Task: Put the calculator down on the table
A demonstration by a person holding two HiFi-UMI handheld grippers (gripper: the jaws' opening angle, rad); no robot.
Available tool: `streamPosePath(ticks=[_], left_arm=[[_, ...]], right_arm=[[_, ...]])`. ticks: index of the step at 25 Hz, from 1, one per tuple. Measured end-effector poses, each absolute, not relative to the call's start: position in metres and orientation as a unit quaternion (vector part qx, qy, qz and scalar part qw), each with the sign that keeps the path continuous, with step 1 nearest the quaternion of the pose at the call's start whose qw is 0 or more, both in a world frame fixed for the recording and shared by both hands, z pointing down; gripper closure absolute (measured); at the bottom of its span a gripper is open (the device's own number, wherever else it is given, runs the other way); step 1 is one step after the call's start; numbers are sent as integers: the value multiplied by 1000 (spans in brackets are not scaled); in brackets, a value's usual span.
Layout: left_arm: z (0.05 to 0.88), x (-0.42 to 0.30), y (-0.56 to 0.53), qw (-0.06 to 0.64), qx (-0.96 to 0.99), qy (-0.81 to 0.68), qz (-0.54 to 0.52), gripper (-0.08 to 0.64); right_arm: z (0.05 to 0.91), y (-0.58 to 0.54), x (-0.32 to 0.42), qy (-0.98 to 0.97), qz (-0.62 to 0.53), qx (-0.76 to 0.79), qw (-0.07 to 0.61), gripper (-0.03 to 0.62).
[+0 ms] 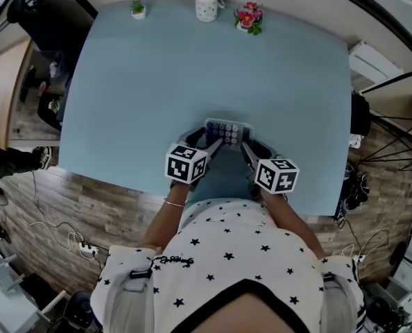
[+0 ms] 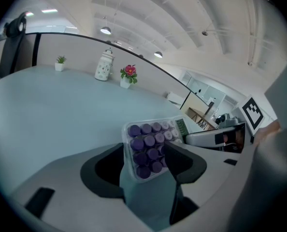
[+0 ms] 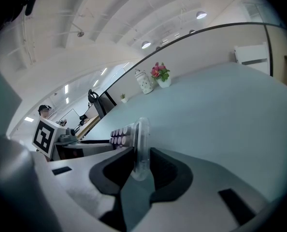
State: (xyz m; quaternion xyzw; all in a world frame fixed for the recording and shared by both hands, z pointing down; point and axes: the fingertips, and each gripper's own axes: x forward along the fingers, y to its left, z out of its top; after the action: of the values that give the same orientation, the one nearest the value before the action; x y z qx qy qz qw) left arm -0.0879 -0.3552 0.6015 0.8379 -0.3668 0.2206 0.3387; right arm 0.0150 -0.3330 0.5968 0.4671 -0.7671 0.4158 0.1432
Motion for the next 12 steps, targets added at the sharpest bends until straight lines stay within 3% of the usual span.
streamPosePath(ticks=[12], left_arm=[[604, -85, -357, 323, 839, -369, 235, 291]], right_arm=[[607, -334, 18, -759, 416, 472, 168, 477]])
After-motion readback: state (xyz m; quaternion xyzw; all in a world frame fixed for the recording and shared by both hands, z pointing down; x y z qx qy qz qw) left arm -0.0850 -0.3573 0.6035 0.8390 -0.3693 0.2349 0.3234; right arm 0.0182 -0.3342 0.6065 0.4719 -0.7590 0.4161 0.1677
